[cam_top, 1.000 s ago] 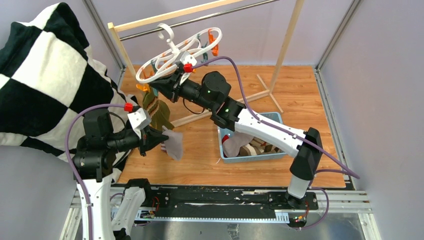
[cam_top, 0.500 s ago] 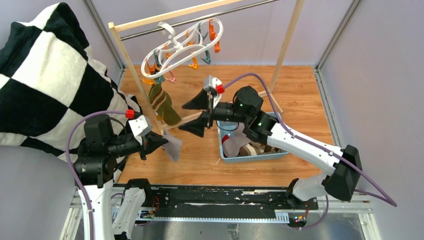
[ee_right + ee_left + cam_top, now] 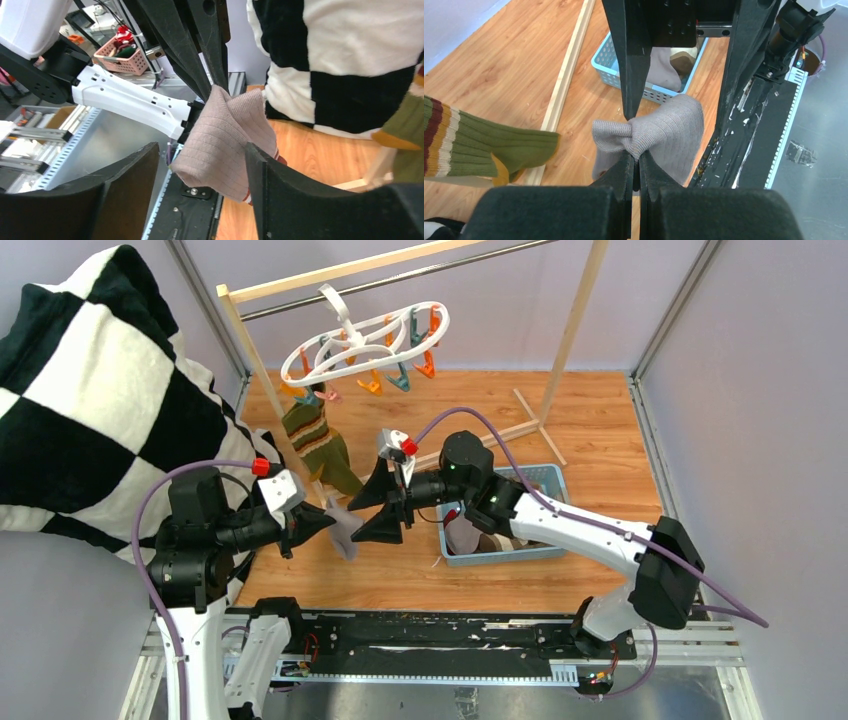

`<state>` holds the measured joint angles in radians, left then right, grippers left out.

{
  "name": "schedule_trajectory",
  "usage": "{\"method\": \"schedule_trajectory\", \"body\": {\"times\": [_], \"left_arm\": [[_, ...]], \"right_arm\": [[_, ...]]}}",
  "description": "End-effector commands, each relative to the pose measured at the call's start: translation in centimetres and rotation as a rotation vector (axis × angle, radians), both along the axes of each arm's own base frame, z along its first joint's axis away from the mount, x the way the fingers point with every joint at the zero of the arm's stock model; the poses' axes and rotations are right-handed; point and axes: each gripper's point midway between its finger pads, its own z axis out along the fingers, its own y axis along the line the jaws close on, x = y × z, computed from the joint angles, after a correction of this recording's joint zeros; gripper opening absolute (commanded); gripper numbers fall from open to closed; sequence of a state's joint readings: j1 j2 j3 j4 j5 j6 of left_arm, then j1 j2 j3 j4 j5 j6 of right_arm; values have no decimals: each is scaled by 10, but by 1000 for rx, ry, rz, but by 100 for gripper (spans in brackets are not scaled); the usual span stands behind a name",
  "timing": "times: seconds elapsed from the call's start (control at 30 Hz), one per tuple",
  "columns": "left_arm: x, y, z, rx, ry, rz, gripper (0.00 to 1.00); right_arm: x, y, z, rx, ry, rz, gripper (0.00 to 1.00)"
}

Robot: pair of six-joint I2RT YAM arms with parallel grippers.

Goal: Remove the socks clipped to the hanger
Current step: Place the sock in the bin.

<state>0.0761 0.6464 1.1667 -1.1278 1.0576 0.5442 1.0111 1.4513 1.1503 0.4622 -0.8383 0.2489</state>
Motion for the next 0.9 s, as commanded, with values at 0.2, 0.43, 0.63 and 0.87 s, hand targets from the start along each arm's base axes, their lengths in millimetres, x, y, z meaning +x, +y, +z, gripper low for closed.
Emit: {"method": "schedule_trajectory", "body": {"times": [0.2,0.43,0.63,0.87], "left_arm": [[8,4,3,27,-13,19,20],[15,11,-5,41,37,81,100],[22,15,-15,52,86,114,100],[26,20,-19,67,104,150,100]], "right_arm": [[38,-7,-1,-80,39,-210,1],[106,-103,-63,-272,198,-601,0],[127,-191,-140,-482,304,-898,0],[150,-226,-198,-655,325,-1081,12]]}}
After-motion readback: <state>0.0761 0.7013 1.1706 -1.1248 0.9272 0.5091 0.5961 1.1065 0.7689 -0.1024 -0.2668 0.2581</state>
